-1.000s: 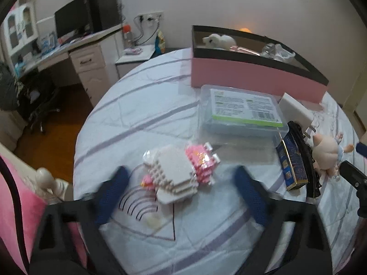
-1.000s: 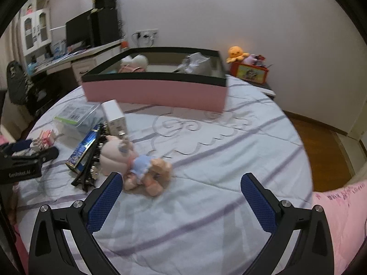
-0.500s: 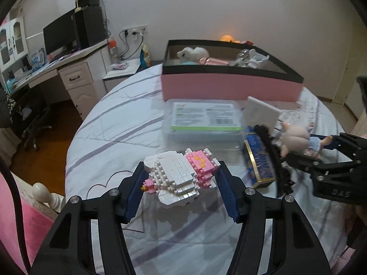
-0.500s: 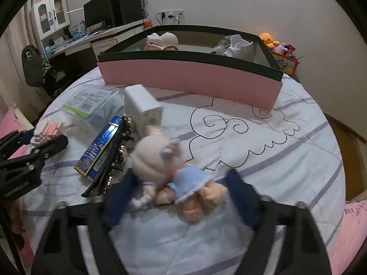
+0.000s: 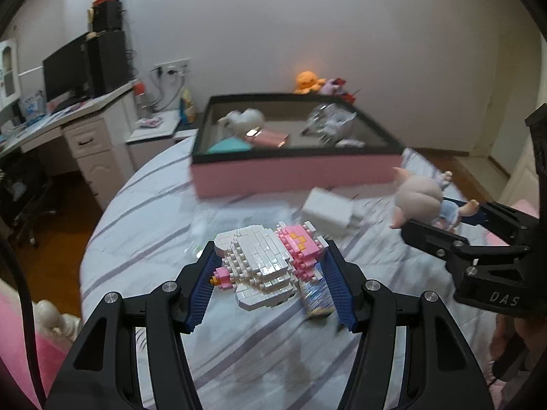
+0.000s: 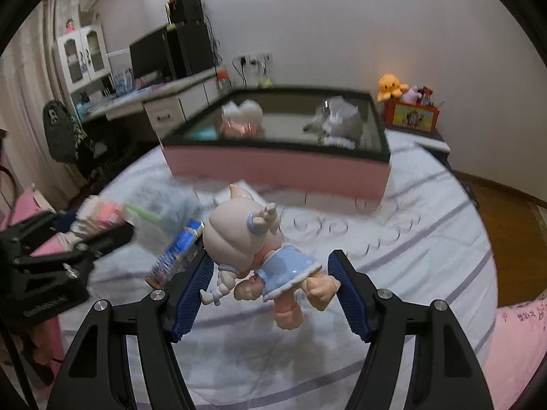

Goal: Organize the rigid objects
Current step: 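Carry the block figure and plush doll into the tray and open both tools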

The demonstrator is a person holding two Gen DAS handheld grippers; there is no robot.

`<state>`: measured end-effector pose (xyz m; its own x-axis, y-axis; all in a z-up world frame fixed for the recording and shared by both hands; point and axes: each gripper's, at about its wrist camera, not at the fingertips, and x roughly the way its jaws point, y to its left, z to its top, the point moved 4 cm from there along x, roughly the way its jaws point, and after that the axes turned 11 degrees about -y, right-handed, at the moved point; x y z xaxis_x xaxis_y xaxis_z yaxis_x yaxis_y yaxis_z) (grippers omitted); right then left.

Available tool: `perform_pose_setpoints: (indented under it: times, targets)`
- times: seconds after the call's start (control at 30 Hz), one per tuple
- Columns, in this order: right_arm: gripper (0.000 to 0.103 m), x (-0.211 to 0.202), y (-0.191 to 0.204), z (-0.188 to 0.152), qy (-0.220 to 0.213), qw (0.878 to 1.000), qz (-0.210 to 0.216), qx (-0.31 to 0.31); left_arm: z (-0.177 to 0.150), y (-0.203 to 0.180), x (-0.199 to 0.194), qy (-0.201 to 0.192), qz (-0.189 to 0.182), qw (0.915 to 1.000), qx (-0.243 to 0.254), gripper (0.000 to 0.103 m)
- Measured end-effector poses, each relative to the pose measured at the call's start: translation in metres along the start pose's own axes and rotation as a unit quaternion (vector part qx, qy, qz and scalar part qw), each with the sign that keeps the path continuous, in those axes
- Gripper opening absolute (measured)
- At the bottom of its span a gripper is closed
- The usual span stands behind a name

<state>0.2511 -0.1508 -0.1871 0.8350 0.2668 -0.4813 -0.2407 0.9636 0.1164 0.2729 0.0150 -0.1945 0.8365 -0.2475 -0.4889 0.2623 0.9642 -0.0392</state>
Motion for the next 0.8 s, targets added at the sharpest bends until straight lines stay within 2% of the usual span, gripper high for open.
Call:
perform_pose_setpoints:
  times: [0.13,0.4,0.6,0.8]
  targets:
    - [0.071,-0.003,-0.001,0.024,-0.025,1.0,0.005,-0.002,0.034,-0.011,0.009,-0.026,-0.018,0.9994,0.015,0.061]
    - [0.071,0.028,-0.015,0.088,-0.057,0.998,-0.001,-0.014,0.105,-0.007,0.058,-0.049,0.008,0.9977,0.046,0.061]
    - [0.071,0.084,-0.031,0.12,-0.038,0.999,-0.002,-0.006,0.132,0.005,0.125,-0.018,0.013,0.9985,0.05,0.061]
    - [0.071,0.146,-0.049,0.12,0.014,1.0,-0.006,0.0,0.134,0.015,0.194,0.033,0.023,0.9974,0.059,0.061]
